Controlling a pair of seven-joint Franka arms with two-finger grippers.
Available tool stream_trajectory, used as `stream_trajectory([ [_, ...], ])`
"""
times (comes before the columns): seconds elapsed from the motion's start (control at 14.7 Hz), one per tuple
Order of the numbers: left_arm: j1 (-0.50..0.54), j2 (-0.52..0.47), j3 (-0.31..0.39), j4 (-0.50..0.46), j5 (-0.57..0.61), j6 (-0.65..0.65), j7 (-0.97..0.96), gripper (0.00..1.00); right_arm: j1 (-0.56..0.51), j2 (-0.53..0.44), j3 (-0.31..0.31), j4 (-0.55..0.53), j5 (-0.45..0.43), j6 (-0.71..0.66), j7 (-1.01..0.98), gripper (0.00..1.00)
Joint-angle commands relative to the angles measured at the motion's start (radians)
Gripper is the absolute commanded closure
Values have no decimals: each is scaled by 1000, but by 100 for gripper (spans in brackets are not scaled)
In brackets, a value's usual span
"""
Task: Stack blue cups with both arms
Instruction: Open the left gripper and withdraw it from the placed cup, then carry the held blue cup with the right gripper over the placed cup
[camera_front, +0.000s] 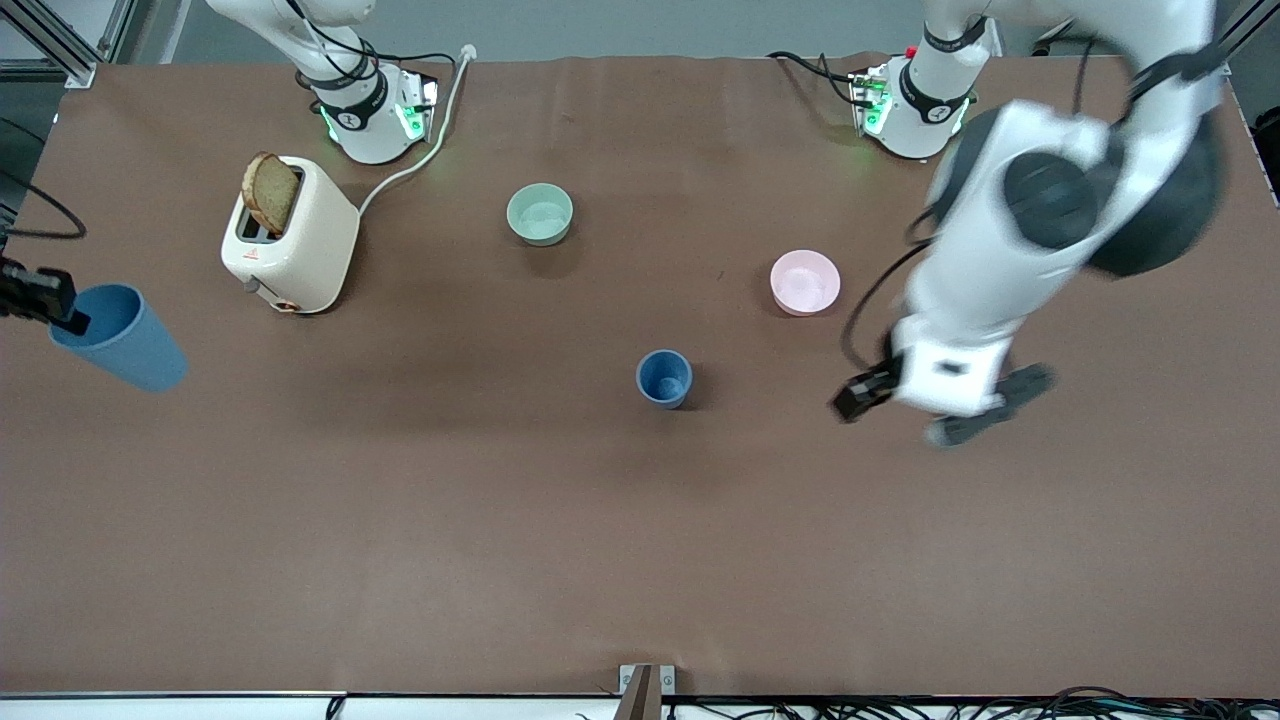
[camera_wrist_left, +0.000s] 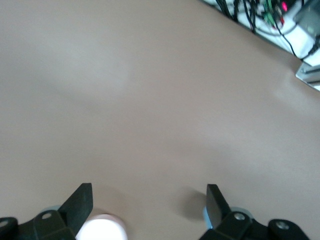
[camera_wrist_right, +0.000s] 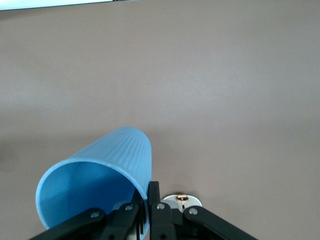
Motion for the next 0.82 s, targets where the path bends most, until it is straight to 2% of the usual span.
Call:
stream_trajectory([
  [0.0,109,-138,-9,-46,20,-79,214,0,13,-39,6,-66,-18,18,27,99],
  [0.14,182,-210,-9,-50,12,-162,434,0,39,-33,17,-65,-12,27,79,99],
  [0.27,231,-258,-14,-57,3,-224,539,0,53,-25,89,-65,-5,41,224,99],
  [0.41,255,-305,-17,-93,-14,-238,614,0,55,16,176,-56,-1,93,393,99],
  [0.55,280,-356,-14,-151,-55,-241,686,0,87,71,234,-54,0,151,577,99],
  [0.75,286,-396,-18,-173,-54,-267,708,0,185,158,271,-54,-1,246,820,99],
])
